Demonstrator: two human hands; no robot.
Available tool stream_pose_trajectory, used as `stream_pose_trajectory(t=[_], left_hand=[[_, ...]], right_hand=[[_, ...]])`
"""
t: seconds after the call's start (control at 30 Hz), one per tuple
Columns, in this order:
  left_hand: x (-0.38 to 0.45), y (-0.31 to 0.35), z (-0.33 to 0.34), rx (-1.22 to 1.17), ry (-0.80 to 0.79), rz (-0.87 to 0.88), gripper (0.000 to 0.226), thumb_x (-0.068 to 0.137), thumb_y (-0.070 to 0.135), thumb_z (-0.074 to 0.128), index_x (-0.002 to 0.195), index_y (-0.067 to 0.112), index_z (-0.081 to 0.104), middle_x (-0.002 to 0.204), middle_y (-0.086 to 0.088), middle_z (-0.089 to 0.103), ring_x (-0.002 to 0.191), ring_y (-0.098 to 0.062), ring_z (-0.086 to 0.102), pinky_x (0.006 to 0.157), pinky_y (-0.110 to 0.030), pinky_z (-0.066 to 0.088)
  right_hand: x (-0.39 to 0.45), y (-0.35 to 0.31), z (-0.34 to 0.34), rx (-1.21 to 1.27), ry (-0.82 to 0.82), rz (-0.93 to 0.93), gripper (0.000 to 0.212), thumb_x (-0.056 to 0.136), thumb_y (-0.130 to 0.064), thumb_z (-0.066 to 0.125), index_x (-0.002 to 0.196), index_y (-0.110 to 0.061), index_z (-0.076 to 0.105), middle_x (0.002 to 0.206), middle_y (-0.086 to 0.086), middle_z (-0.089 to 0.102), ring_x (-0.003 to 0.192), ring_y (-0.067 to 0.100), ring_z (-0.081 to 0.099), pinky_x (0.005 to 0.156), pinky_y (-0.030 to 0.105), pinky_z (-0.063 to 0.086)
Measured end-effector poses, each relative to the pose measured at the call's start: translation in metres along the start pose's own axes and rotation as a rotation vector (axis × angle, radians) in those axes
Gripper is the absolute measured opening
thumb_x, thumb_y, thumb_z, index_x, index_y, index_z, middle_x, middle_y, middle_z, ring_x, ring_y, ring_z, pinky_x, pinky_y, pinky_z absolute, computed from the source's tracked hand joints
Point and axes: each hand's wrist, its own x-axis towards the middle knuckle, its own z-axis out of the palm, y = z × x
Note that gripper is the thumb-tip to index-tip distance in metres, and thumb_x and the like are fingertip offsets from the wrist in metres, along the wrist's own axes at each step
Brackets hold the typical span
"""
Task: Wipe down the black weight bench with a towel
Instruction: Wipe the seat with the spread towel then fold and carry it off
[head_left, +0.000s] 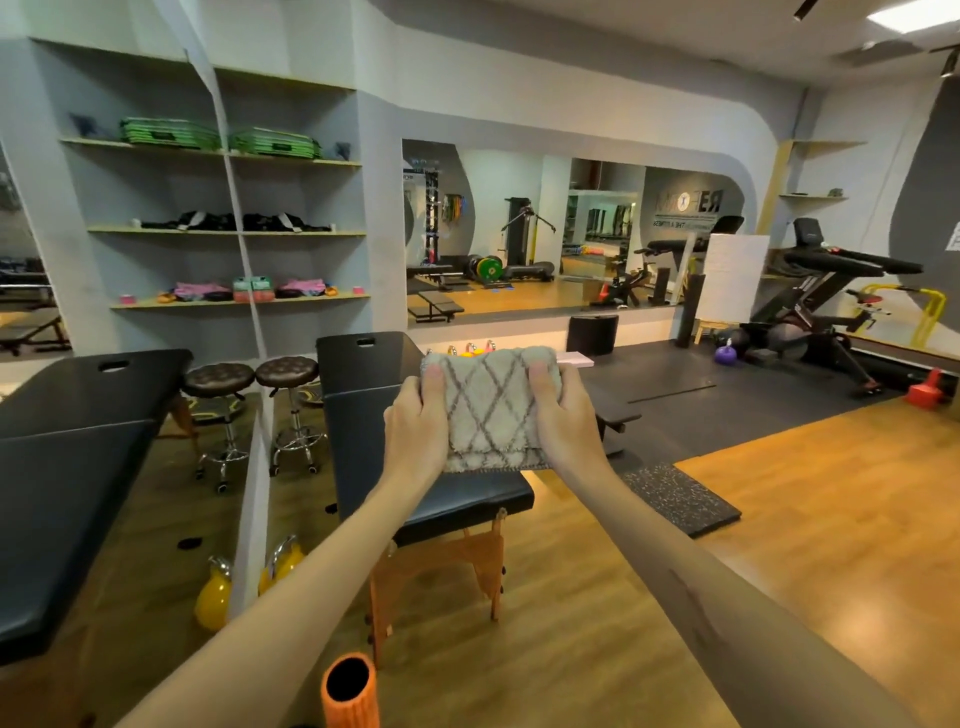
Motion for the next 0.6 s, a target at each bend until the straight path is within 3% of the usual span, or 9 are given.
stream_pose_trajectory(t=[0.13, 0.33, 0.5, 0.6], left_hand=[[0.049, -0.012, 0.042, 0.047, 0.023, -0.032, 0.047, 0.103, 0.047, 0.027, 0.099, 0.01, 0.056, 0.086, 0.001, 0.054, 0.077, -0.005, 0.051, 0.053, -0.003, 0.037], [0.123, -0.039, 0.093, 0.122, 0.048, -0.065, 0.048, 0.103, 0.048, 0.027, 0.102, 0.011, 0.057, 0.087, 0.001, 0.055, 0.077, -0.004, 0.05, 0.059, -0.017, 0.031], [0.191, -0.073, 0.134, 0.142, 0.044, -0.067, 0.046, 0.102, 0.046, 0.031, 0.116, 0.009, 0.055, 0.094, 0.004, 0.055, 0.079, -0.001, 0.051, 0.054, -0.011, 0.038], [0.241, -0.094, 0.162, 0.138, 0.045, -0.044, 0.038, 0.103, 0.043, 0.033, 0.117, 0.013, 0.052, 0.094, 0.006, 0.054, 0.08, 0.0, 0.051, 0.055, -0.012, 0.035]], right_hand=[[0.064, 0.031, -0.007, -0.011, -0.027, 0.013, 0.04, 0.099, -0.058, 0.041, 0.116, -0.023, 0.049, 0.109, -0.004, 0.062, 0.103, 0.013, 0.061, 0.089, 0.039, 0.052], [0.148, 0.08, -0.004, 0.021, -0.082, 0.041, 0.041, 0.099, -0.057, 0.042, 0.12, -0.022, 0.05, 0.108, -0.008, 0.063, 0.106, 0.015, 0.061, 0.096, 0.045, 0.05], [0.218, 0.129, 0.003, 0.026, -0.109, 0.067, 0.026, 0.099, -0.057, 0.043, 0.102, -0.032, 0.049, 0.104, -0.006, 0.062, 0.101, 0.012, 0.061, 0.095, 0.049, 0.05], [0.266, 0.152, 0.006, 0.018, -0.135, 0.05, 0.019, 0.102, -0.049, 0.043, 0.104, -0.032, 0.049, 0.101, -0.013, 0.061, 0.099, 0.006, 0.06, 0.096, 0.046, 0.05]])
